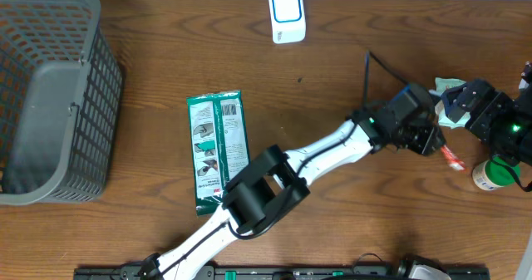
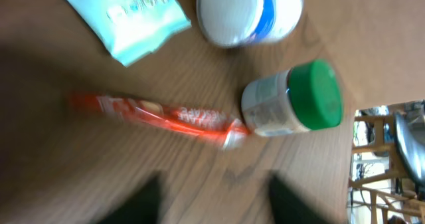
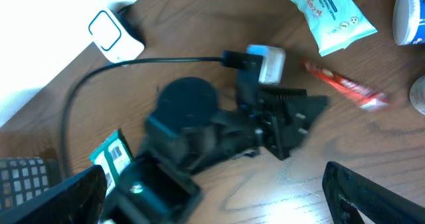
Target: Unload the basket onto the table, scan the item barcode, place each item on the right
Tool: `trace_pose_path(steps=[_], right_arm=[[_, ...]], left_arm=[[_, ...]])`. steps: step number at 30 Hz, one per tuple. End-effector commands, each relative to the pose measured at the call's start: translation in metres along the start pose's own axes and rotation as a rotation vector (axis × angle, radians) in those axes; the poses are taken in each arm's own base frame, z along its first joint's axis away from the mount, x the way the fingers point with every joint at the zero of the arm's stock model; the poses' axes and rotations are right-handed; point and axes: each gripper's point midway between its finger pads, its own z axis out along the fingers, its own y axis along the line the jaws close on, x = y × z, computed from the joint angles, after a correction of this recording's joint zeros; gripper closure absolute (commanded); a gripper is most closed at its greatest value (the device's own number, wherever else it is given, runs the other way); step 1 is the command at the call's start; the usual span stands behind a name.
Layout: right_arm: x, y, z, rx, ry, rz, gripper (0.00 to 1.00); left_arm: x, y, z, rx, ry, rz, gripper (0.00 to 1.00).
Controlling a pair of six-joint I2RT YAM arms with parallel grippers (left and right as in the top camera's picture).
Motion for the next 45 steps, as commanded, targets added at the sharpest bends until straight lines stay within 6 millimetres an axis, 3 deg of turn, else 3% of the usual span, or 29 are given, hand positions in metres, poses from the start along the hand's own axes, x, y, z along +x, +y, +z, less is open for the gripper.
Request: trace_pose_path(steps=[1,5,9,14,15,18,20,23,25,30,34,37,42,45], right_arm=[[-0.001,0.000,-0.002,0.000,-0.005,-0.017,0.01],[0.000,-0.001,-0.002,0.002,-0.001,-0.022,0.01],[0.001,-0.003,-0.002,0.015,0.003,-0.065,0.01],[-0.003,-0.016,-0.002,0.092,-0.021,-0.064,0.01],[-0.005,-0.021,-0.003,0.117,-0.031,-0.064,0.01],[-0.007,-0.021,-0.003,0.121,-0.039,-0.067,0.01],[-0.005,-0.021,-0.003,0.121,-0.032,-0.067,0.01],[-0.002,-0.020,-0.001,0.121,-0.018,-0.070,0.01],[0.004,-0.020,0.003,0.117,0.004,-0.063,0.01],[0.028,0.006,0.023,-0.023,0.112,-0.131,0.05],[0.052,0.025,0.051,-0.135,0.201,-0.174,0.12],[0.079,0.036,0.082,-0.202,0.266,-0.230,0.15],[0.125,0.063,0.124,-0.346,0.326,-0.357,0.17],[0.149,0.078,0.144,-0.406,0.334,-0.412,0.09]], left_arm=[[0.002,-0.003,0.004,0.015,0.001,0.048,0.28],[-0.008,-0.009,-0.010,-0.006,-0.012,0.103,0.23],[-0.035,-0.004,-0.050,-0.147,-0.066,0.103,0.21],[-0.072,0.024,-0.145,-0.454,-0.152,0.037,0.21],[-0.077,0.034,-0.184,-0.555,-0.162,0.008,0.21],[-0.076,0.057,-0.262,-0.731,-0.160,-0.062,0.22],[-0.071,0.071,-0.308,-0.817,-0.140,-0.093,0.34],[-0.054,0.095,-0.376,-0.916,-0.082,-0.165,0.75],[-0.040,0.113,-0.414,-0.975,-0.053,-0.252,0.92],[0.002,0.164,-0.487,-1.095,0.033,-0.488,0.93],[0.034,0.194,-0.519,-1.144,0.086,-0.629,0.93],[0.062,0.213,-0.530,-1.158,0.159,-0.694,0.93],[0.103,0.232,-0.523,-1.105,0.265,-0.770,0.93],[0.122,0.241,-0.509,-1.070,0.308,-0.794,0.93]])
